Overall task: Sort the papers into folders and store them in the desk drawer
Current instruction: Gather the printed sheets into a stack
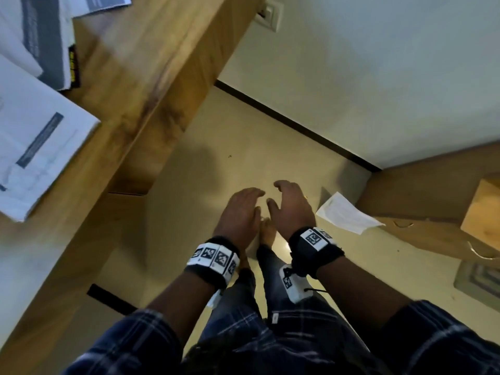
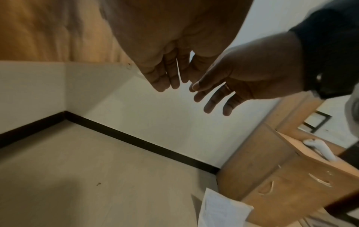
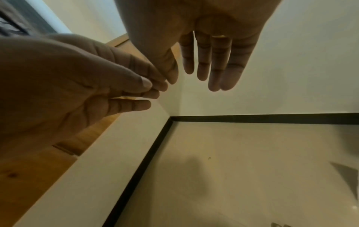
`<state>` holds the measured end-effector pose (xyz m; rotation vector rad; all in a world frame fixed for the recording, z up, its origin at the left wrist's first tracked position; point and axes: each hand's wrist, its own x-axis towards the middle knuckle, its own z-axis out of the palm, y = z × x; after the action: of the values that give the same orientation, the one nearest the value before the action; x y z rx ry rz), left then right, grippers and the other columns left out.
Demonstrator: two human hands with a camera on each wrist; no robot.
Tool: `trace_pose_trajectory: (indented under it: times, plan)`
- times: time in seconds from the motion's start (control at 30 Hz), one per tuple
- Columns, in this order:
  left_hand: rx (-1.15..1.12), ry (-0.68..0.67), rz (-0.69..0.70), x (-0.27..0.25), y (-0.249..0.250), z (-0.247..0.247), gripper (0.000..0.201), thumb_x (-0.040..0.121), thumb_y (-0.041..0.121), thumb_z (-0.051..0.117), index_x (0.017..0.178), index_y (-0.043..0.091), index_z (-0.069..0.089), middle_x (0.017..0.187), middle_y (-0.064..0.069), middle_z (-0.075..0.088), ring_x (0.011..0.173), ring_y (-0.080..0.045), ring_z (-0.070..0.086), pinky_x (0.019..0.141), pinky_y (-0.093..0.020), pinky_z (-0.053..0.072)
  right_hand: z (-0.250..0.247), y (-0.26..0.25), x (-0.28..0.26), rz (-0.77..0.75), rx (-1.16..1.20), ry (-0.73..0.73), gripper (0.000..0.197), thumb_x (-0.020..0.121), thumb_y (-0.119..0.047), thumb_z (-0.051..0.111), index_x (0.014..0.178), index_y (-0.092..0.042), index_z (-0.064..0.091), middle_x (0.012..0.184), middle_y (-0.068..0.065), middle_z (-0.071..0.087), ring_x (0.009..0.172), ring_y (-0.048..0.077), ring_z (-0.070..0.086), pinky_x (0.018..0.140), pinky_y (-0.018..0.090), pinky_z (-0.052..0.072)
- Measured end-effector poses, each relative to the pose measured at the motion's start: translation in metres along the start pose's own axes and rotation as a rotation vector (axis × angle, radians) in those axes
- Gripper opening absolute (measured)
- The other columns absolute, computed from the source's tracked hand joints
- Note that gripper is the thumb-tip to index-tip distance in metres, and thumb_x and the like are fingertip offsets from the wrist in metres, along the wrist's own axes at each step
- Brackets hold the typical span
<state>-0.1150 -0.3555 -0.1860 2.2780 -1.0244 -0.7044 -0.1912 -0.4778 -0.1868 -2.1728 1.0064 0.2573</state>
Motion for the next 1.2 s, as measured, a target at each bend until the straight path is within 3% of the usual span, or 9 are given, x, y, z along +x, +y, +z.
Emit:
trace_pose_trajectory:
  times: [0.23,0.43,0.63,0.7,0.77,0.8,0.93,1.07,1.2]
  plan:
    - [-0.042,-0.173,0.032,0.026,0.034,0.087,0.044,0.093,0.003,0.051,0.137,0.009,0.05,0.138,-0.01,0.054,0.127,-0.025,0.048,0.107,-0.029,0.034,-0.03,0.083,-0.006,0.193,-0.07,-0.054,0.041,0.094,-0.027,0.055,0.134,-0.018,0.049,0.136,0.004,0.053,0.118,0.025,0.057,0.095,0.04,0.048]
    - [-0.067,-0.247,-0.065,0.066,0.065,0.181,0.046,0.093,0.003,0.051,0.138,0.007,0.049,0.136,-0.013,0.055,0.123,-0.028,0.052,0.103,-0.032,0.037,-0.04,0.187,0.024,0.27,-0.187,-0.188,0.041,0.094,-0.03,0.053,0.133,-0.019,0.05,0.135,0.005,0.053,0.116,0.026,0.057,0.092,0.039,0.049]
    - [-0.167,-0.31,-0.247,0.13,0.063,0.33,0.045,0.093,0.012,0.056,0.137,0.005,0.051,0.137,-0.015,0.055,0.126,-0.032,0.052,0.107,-0.035,0.036,-0.003,0.353,0.129,0.277,-0.435,-0.25,0.031,0.09,-0.031,0.059,0.116,-0.015,0.063,0.125,0.009,0.058,0.113,0.029,0.058,0.09,0.036,0.048]
    - [-0.188,-0.32,-0.315,0.145,0.048,0.376,0.045,0.095,0.025,0.049,0.137,0.008,0.052,0.138,-0.011,0.054,0.126,-0.026,0.052,0.106,-0.03,0.035,0.013,0.415,0.175,0.31,-0.477,-0.255,0.039,0.09,-0.028,0.059,0.126,-0.012,0.055,0.133,0.014,0.055,0.119,0.031,0.057,0.095,0.037,0.046]
    - [-0.226,-0.34,-0.36,0.156,0.031,0.425,0.062,0.086,0.046,0.031,0.13,0.011,0.058,0.134,-0.007,0.057,0.121,-0.021,0.055,0.101,-0.025,0.037,0.037,0.487,0.221,0.355,-0.549,-0.322,0.058,0.097,-0.031,0.054,0.145,-0.006,0.033,0.15,0.018,0.04,0.135,0.033,0.044,0.107,0.036,0.036]
    - [-0.237,-0.346,-0.377,0.157,0.02,0.446,0.064,0.085,0.047,0.027,0.129,0.012,0.058,0.133,-0.005,0.058,0.12,-0.019,0.055,0.099,-0.021,0.036,0.047,0.516,0.238,0.385,-0.575,-0.341,0.064,0.097,-0.033,0.054,0.147,-0.004,0.027,0.152,0.019,0.037,0.137,0.034,0.041,0.108,0.036,0.034]
    - [-0.195,-0.395,-0.434,0.153,-0.018,0.517,0.04,0.101,0.025,0.047,0.139,0.018,0.05,0.141,-0.001,0.054,0.128,-0.014,0.049,0.097,-0.008,0.022,0.089,0.611,0.277,0.436,-0.639,-0.385,0.055,0.081,-0.039,0.072,0.123,-0.011,0.052,0.127,0.014,0.06,0.116,0.033,0.059,0.088,0.036,0.049]
    - [-0.192,-0.519,-0.514,0.16,-0.026,0.552,0.063,0.093,0.052,0.031,0.144,0.019,0.044,0.145,-0.001,0.051,0.131,-0.014,0.047,0.106,-0.017,0.028,0.115,0.652,0.283,0.431,-0.62,-0.453,0.035,0.085,-0.031,0.063,0.115,-0.012,0.063,0.121,0.013,0.066,0.11,0.032,0.063,0.089,0.036,0.053]
    - [-0.393,-0.611,-0.652,0.186,-0.001,0.546,0.064,0.093,0.061,0.042,0.137,0.017,0.051,0.137,-0.007,0.058,0.125,-0.023,0.054,0.108,-0.033,0.038,0.103,0.613,0.267,0.384,-0.561,-0.457,0.024,0.086,-0.024,0.056,0.107,-0.016,0.062,0.114,0.009,0.067,0.105,0.03,0.065,0.091,0.039,0.052]
